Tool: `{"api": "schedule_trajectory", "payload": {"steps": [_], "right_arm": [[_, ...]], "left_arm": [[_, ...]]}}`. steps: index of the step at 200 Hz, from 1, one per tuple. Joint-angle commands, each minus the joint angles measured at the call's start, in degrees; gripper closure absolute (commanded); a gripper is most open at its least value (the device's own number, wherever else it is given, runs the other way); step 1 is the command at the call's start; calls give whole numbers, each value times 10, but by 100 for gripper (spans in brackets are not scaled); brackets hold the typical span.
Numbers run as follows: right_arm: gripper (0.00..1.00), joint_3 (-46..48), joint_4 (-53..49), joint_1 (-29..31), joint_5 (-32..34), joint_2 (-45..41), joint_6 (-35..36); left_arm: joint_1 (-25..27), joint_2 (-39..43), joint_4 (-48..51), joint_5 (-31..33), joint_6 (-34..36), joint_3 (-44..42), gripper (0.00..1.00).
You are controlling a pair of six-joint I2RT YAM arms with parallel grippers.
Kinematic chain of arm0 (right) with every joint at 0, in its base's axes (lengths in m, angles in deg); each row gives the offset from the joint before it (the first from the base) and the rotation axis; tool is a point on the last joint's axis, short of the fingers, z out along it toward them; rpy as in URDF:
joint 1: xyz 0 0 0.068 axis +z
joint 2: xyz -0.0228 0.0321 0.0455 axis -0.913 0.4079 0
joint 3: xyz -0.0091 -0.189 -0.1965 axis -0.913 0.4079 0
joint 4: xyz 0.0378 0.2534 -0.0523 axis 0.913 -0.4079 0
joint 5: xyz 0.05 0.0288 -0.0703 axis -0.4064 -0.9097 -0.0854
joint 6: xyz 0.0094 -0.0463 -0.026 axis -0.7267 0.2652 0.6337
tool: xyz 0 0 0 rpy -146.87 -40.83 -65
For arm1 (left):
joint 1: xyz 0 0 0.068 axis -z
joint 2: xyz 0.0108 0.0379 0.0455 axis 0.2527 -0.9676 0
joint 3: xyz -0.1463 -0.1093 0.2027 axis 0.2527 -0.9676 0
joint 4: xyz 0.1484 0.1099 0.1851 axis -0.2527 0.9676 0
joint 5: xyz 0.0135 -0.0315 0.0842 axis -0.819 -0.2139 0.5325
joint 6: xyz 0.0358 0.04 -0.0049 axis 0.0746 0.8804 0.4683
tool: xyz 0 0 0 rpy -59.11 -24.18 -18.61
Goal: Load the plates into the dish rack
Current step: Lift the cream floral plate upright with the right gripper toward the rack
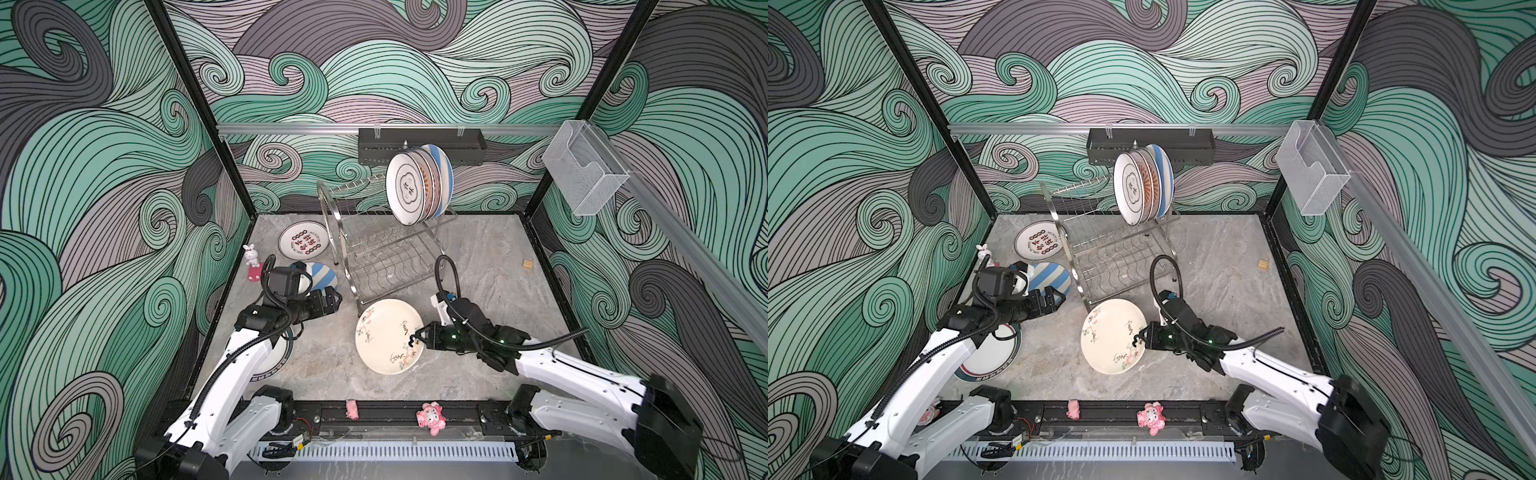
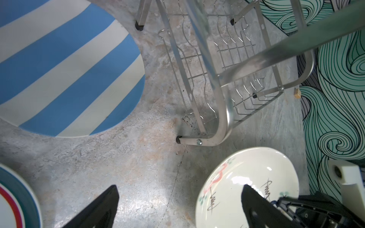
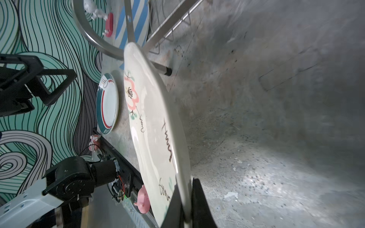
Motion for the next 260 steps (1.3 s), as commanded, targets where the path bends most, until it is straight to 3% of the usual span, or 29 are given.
{"api": "schedule_trajectory", "payload": {"steps": [1,46,103,137,208,260], "right_arm": [[100,-55,-103,-20,43,-72,55],[100,-156,-232,-57,88,-124,119],[100,-325,-303,-62,128,-64,204],[100,-407,-348,-86,99,-32,252],[100,-604,-406,-104,59,38,295],[100,-749,-393,-105,106,138,317]], "left_arm": [[6,-17,46,-25,61,32,1],[5,-43,41,-37,91,43,1],[4,-37,51,-13,111,40,1],[3,-32,52,-6,107,37,1],[4,-24,47,-24,108,37,1],[4,-27,45,-36,108,36,1]]}}
